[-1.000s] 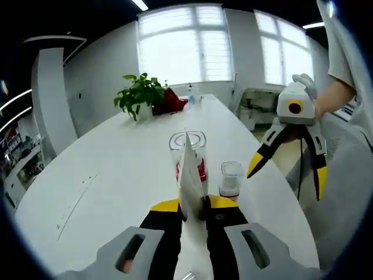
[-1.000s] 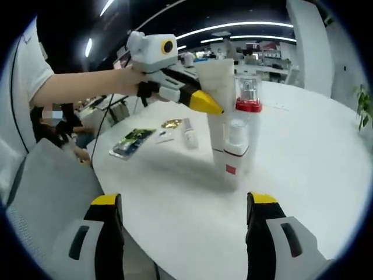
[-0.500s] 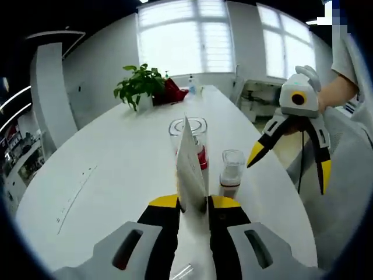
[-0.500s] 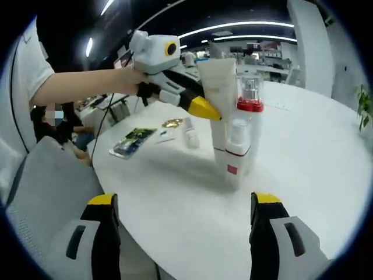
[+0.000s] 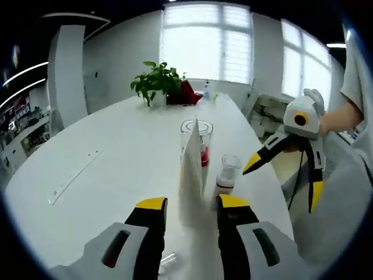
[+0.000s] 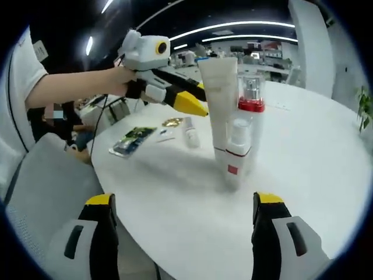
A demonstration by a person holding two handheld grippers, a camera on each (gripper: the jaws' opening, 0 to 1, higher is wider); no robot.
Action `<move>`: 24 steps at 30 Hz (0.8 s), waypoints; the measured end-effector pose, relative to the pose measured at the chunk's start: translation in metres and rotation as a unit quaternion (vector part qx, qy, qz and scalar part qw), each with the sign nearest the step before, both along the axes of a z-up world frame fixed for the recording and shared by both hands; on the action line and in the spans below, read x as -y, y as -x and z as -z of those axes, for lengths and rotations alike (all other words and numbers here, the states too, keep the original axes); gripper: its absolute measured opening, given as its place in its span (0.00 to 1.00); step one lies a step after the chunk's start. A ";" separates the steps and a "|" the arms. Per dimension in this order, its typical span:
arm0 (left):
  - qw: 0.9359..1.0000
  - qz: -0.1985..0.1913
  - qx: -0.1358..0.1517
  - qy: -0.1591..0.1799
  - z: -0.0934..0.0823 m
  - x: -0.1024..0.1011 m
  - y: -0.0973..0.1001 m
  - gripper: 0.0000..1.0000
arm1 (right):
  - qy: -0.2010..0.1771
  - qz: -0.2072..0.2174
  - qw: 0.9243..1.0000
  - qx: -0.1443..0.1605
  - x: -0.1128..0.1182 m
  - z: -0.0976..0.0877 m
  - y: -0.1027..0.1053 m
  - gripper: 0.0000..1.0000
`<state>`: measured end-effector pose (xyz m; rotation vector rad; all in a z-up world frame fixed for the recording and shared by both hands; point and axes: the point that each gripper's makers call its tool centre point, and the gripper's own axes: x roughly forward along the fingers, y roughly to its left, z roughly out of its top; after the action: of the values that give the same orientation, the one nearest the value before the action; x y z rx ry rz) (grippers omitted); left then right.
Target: Arrange the skincare products in the storage area until every visible bottle or jar stands upright without overlapping.
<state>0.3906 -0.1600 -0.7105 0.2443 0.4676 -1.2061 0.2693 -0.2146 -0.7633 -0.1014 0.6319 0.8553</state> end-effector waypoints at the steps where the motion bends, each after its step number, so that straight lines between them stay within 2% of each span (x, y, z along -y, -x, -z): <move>1: 1.000 -0.007 -0.004 0.004 0.000 -0.003 0.001 0.37 | -0.001 -0.001 1.000 -0.001 0.000 0.000 0.000 0.97; 2: 1.000 -0.018 -0.006 0.009 -0.002 -0.008 0.002 0.39 | -0.003 -0.002 1.000 -0.001 -0.001 0.000 0.000 0.97; 4: 0.999 -0.035 -0.013 0.021 -0.008 -0.009 0.018 0.39 | -0.009 0.000 1.000 -0.004 -0.001 0.001 -0.001 0.97; 8: 0.996 -0.071 -0.027 0.043 -0.014 -0.027 0.024 0.43 | -0.017 0.013 1.000 -0.005 0.002 -0.002 -0.007 0.97; 11: 0.994 -0.095 -0.032 0.045 -0.016 -0.042 0.031 0.48 | -0.012 0.004 1.000 -0.002 0.001 -0.005 -0.007 0.99; 18: 0.985 -0.155 -0.046 0.056 -0.020 -0.076 0.051 0.60 | -0.009 -0.005 1.000 0.011 -0.003 -0.018 -0.007 0.99; 22: 0.978 -0.193 -0.059 0.060 -0.019 -0.095 0.063 0.67 | -0.005 -0.017 1.000 0.011 -0.006 -0.019 -0.001 0.99; 24: 0.975 -0.207 -0.055 0.063 -0.020 -0.107 0.069 0.71 | -0.004 -0.022 1.000 0.011 -0.008 -0.021 0.003 0.99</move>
<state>0.3216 -0.0534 -0.6903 -0.0299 0.5070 -0.8379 0.2668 -0.2068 -0.7423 -0.1183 0.6079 0.8978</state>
